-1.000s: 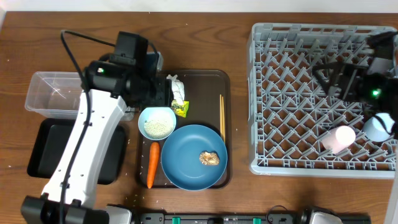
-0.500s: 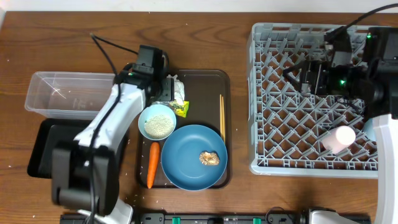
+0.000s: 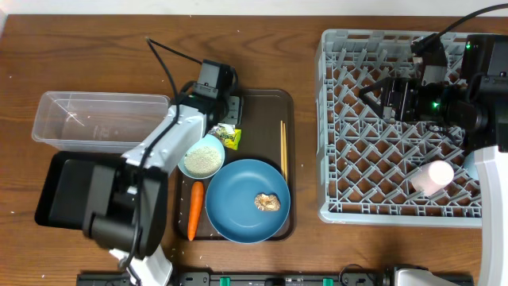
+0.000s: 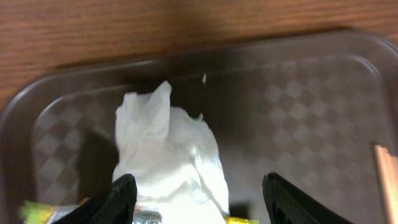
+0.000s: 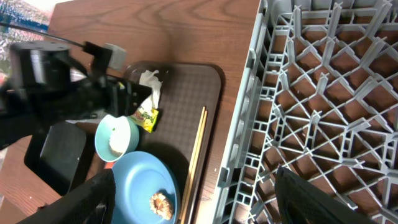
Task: Sort waste into correct bins and load items into the dishwasher rack
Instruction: 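Grasp the white tissue on the brown tray with the left gripper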
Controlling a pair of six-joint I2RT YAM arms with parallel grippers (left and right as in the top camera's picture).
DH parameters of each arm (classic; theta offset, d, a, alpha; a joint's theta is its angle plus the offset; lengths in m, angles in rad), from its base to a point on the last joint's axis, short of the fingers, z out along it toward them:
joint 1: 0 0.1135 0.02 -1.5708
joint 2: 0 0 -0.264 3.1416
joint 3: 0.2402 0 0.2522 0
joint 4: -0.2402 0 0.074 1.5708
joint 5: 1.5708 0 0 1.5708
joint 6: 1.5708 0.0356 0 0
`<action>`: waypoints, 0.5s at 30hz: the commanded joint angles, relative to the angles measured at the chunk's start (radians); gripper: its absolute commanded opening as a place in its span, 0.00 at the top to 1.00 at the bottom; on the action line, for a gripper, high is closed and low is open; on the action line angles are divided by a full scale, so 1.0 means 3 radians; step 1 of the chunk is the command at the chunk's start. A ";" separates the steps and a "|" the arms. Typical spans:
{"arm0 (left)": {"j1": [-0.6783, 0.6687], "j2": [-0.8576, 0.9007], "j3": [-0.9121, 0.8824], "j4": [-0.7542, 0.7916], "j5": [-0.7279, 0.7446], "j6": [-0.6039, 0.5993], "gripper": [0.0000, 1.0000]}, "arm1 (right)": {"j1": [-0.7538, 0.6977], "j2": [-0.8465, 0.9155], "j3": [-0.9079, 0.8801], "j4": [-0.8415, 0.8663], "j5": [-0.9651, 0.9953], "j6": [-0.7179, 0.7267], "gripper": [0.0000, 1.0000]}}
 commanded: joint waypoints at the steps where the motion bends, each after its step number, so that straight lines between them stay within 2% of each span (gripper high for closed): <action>1: 0.0017 0.0230 0.0004 0.0066 -0.0092 0.0069 0.34 | 0.0056 -0.0004 -0.0006 -0.0001 0.0019 0.0020 0.25; 5: 0.0017 0.0285 0.0004 0.0125 -0.0127 0.0067 0.34 | 0.0056 -0.0004 -0.0006 -0.0015 0.0020 0.0020 0.26; 6: 0.0015 0.0285 0.0004 0.0150 -0.0127 0.0066 0.38 | 0.0056 -0.0004 -0.0006 -0.0014 0.0020 0.0020 0.26; 8: 0.0015 0.0285 0.0004 0.0168 -0.0118 0.0064 0.60 | 0.0056 -0.0004 -0.0006 -0.0005 0.0020 0.0020 0.26; 9: 0.0015 0.0285 0.0004 0.0165 -0.0085 0.0048 0.76 | 0.0056 -0.0004 -0.0006 -0.0001 0.0020 0.0020 0.26; 11: 0.0015 0.0276 0.0005 0.0148 0.0006 0.0027 0.94 | 0.0056 -0.0005 -0.0006 -0.0001 0.0020 0.0020 0.26; 15: 0.0015 0.0084 0.0057 0.0048 0.0201 -0.0067 0.94 | 0.0056 -0.0005 -0.0006 -0.0001 0.0020 0.0020 0.26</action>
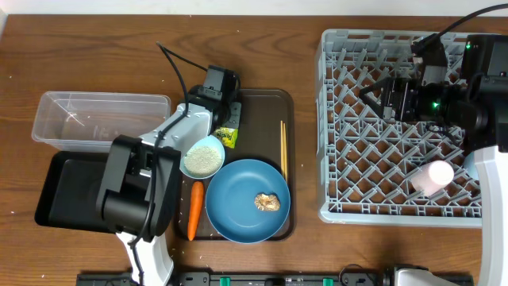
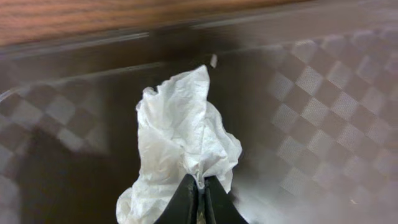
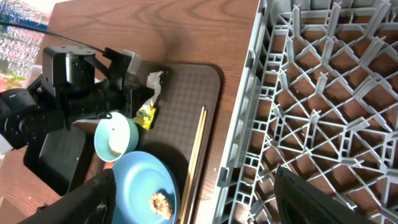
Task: Sort waste into correct bins and load items into the dishwasher rack
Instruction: 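Grasp the white tissue on the brown tray with the left gripper, then drop the tissue into the clear plastic bin with the left gripper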
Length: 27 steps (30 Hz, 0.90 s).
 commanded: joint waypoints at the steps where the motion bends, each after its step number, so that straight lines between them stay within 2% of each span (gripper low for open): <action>1: 0.0010 -0.0280 0.0083 -0.0089 0.0154 -0.0116 0.94 | 0.0056 -0.0004 -0.0006 0.0003 0.0014 0.0020 0.26; 4: 0.0019 -0.0652 0.0123 -0.0217 0.0028 -0.0116 0.94 | 0.0056 -0.0005 -0.0006 0.0015 0.0037 0.0020 0.26; 7: 0.0052 -0.1006 0.0123 -0.0412 -0.0408 -0.0120 0.94 | 0.0056 -0.0005 -0.0006 0.0042 0.0037 0.0020 0.26; 13: 0.0326 -0.1325 0.0123 -0.1073 -0.1105 -0.0512 0.94 | 0.0056 -0.0005 -0.0006 0.0112 0.0037 0.0022 0.26; 17: 0.0670 -0.1274 0.0086 -0.1284 -0.1120 -0.0806 0.94 | 0.0056 -0.0005 -0.0006 0.0114 0.0037 0.0020 0.25; 22: 0.0961 -0.1254 0.0086 -0.1122 -0.1122 -0.0805 0.92 | 0.0056 -0.0005 -0.0006 0.0113 0.0036 0.0022 0.25; 24: 0.0992 -0.1254 0.0086 -0.1053 -0.1109 -0.0806 0.84 | 0.0056 -0.0004 -0.0006 0.0112 0.0036 0.0022 0.25; 26: 0.0984 -0.1254 0.0086 -0.0977 -0.0945 -0.0804 0.54 | 0.0056 -0.0005 -0.0006 0.0112 0.0036 0.0022 0.25; 27: 0.0968 -0.1254 0.0086 -0.0937 -0.0823 -0.0791 0.44 | 0.0056 -0.0005 -0.0006 0.0112 0.0036 0.0022 0.25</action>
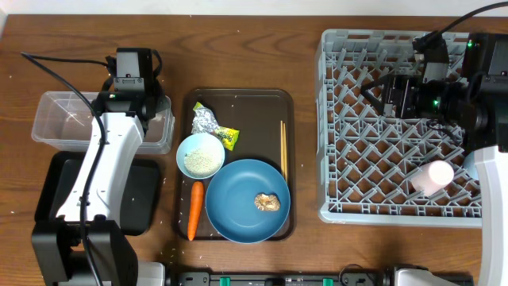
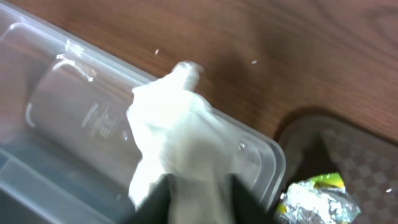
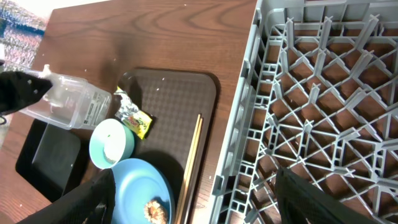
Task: Sort waste into correct bins and load items into the dishwasher rack
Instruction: 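Drop the tissue into the clear plastic bin with the left gripper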
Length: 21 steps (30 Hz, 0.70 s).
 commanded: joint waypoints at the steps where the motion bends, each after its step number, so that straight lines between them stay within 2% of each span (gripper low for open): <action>1: -0.0057 0.0010 -0.0022 0.0118 0.0323 0.0015 0.37 | 0.0056 -0.0005 -0.0005 0.0001 -0.0013 0.0022 0.25; 8: -0.0398 0.0318 -0.0023 0.0451 0.0680 0.0437 0.35 | 0.0056 -0.0004 -0.0005 -0.0004 -0.0013 0.0022 0.25; 15: -0.0743 0.0952 -0.0023 0.0749 0.0660 0.0436 0.33 | 0.0056 -0.0005 -0.0005 -0.0011 -0.0013 0.0022 0.24; 21: -0.0790 0.1259 -0.0023 0.0917 0.0488 0.0392 0.30 | 0.0056 -0.0004 -0.0005 -0.0024 -0.0011 0.0020 0.24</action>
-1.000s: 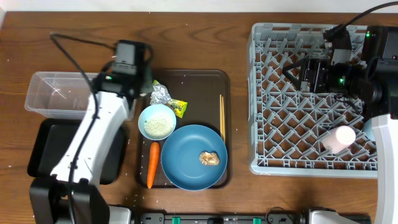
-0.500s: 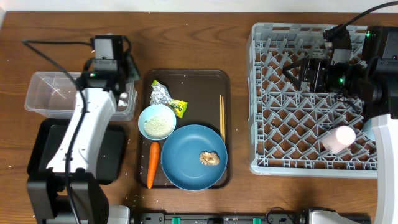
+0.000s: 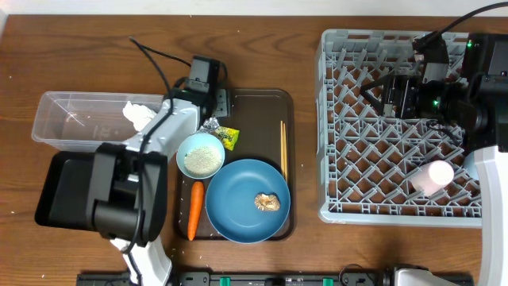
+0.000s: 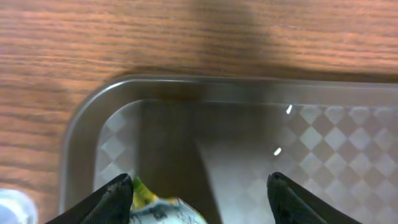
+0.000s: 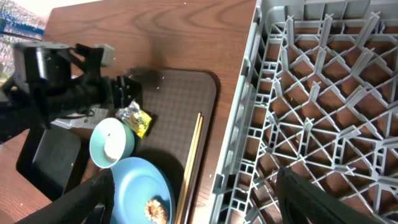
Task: Sort waste into correct bins and load items into the dishwasher rack
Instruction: 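Drop the tissue into the clear plastic bin with the left gripper, then grasp the green snack wrapper with the left gripper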
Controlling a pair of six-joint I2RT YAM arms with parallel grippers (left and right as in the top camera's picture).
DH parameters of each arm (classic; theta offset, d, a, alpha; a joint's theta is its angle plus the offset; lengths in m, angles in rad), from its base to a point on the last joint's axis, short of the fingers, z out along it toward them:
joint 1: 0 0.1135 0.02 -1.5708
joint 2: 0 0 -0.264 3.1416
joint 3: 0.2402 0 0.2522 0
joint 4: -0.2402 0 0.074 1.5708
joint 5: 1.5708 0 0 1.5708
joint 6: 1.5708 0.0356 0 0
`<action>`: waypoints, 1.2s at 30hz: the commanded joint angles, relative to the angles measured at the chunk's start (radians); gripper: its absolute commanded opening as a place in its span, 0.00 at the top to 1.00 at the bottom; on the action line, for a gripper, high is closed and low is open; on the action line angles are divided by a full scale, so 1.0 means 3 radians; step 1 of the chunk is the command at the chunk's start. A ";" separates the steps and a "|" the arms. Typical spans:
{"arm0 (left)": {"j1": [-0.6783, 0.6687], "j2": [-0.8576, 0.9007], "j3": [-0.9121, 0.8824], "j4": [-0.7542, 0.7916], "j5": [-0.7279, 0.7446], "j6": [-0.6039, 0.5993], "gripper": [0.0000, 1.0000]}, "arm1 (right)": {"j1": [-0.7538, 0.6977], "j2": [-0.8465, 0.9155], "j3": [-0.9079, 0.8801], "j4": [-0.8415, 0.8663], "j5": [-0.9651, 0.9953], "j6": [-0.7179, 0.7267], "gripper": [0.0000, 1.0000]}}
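My left gripper hangs open over the brown tray's upper left corner. In the left wrist view its open gripper has the crumpled foil-and-yellow wrapper by its left finger. A white tissue lies in the clear bin. On the tray are the wrapper, a rice bowl, a blue plate with a food scrap, a carrot and chopsticks. My right gripper stands open above the grey dishwasher rack.
A black bin sits in front of the clear bin. A pink cup lies in the rack's right front part. Bare wooden table separates tray and rack.
The tissue left my left gripper and now lies in the clear bin. That gripper, then over the bin, is now open over the tray beside the wrapper. The right arm has not moved.
My left gripper stood open around the tissue on the tray, then was shut on it. Later it held the tissue over the clear bin. Now the tissue is in the bin and the gripper is open at the tray. The right gripper stayed open over the rack.
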 commanded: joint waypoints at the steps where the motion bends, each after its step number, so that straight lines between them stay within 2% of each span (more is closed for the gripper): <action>1: 0.0006 0.0163 -0.0020 -0.0031 -0.0123 0.0004 0.30 | 0.0056 -0.0004 -0.0005 -0.0005 -0.0013 0.0020 0.24; 5: 0.0006 0.0271 -0.0020 -0.0075 -0.0134 0.0004 0.30 | 0.0056 -0.0004 -0.0005 -0.0004 -0.0011 0.0020 0.24; 7: 0.0005 0.0253 -0.0019 -0.0076 -0.0132 0.0004 0.40 | 0.0056 -0.0004 -0.0005 -0.0003 -0.0011 0.0020 0.24; 11: 0.0003 0.0097 -0.0019 -0.0083 -0.0134 0.0006 0.41 | 0.0056 -0.0004 -0.0005 -0.0005 -0.0011 0.0022 0.24; 12: 0.0003 0.0039 -0.0019 -0.0090 -0.0134 0.0006 0.44 | 0.0056 -0.0004 -0.0005 -0.0005 -0.0011 0.0020 0.24; 17: 0.0003 -0.0257 -0.0019 -0.0209 -0.0134 0.0005 0.89 | 0.0056 -0.0004 -0.0005 -0.0004 -0.0011 0.0022 0.24; 18: 0.0003 -0.0324 -0.0019 -0.0256 -0.0135 0.0005 0.94 | 0.0056 -0.0004 -0.0005 -0.0004 -0.0011 0.0022 0.24; 23: 0.0004 -0.0740 -0.0018 -0.0495 -0.0300 0.0008 0.94 | 0.0056 -0.0004 -0.0005 -0.0003 -0.0011 0.0020 0.24; 30: 0.0183 -0.1312 -0.0019 -0.0885 -0.1413 0.0060 0.94 | 0.0056 -0.0004 -0.0005 -0.0004 -0.0013 0.0020 0.24; 36: 0.0740 -0.1205 -0.0019 -0.0847 -0.1394 -0.0076 0.94 | 0.0056 -0.0004 -0.0005 -0.0004 -0.0013 0.0022 0.24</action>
